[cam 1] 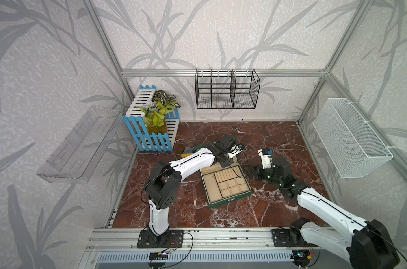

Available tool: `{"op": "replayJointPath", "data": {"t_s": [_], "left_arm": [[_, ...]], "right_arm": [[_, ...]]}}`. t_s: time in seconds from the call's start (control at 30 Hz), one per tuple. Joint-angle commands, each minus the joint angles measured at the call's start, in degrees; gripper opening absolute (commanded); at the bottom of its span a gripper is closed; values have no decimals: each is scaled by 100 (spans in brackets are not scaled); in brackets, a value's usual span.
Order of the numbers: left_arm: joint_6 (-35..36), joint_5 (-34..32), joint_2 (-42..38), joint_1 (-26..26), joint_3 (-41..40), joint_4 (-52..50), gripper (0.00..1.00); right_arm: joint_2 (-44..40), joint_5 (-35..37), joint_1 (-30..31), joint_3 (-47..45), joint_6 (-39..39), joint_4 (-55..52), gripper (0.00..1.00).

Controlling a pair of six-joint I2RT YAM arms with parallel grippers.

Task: Put jewelry chain into jewelry box
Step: Adjust the necklace at the jewelry box clasp.

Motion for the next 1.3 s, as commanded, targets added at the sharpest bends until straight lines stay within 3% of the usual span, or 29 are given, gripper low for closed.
{"op": "replayJointPath", "data": {"t_s": [0.0, 0.27, 0.63, 0.8, 0.9, 1.0, 1.13, 1.27], "left_arm": [[58, -261, 146, 11, 157, -137, 21], [37, -294, 157, 12, 96, -86, 14], [43, -451, 233, -23, 0, -97, 15], [-11, -357, 105, -23, -152, 128, 1], [-158, 15, -120, 29, -431, 486, 0], [-339, 412, -341, 101, -693, 869, 0], [-478, 615, -441, 188, -812, 1096, 0], [-568, 802, -550, 293, -941, 1313, 0]], "right_arm": [[-4, -37, -3, -59, 30, 142, 85], [-6, -68, -1, -84, 45, 151, 85], [-14, -81, 4, -119, 77, 252, 85], [23, -24, 3, -148, 118, 283, 85], [105, 35, 4, -153, 222, 344, 83], [298, 60, 76, -131, 330, 549, 71], [585, 286, 343, -177, 589, 1209, 44], [951, 488, 534, -126, 784, 1831, 31]]}}
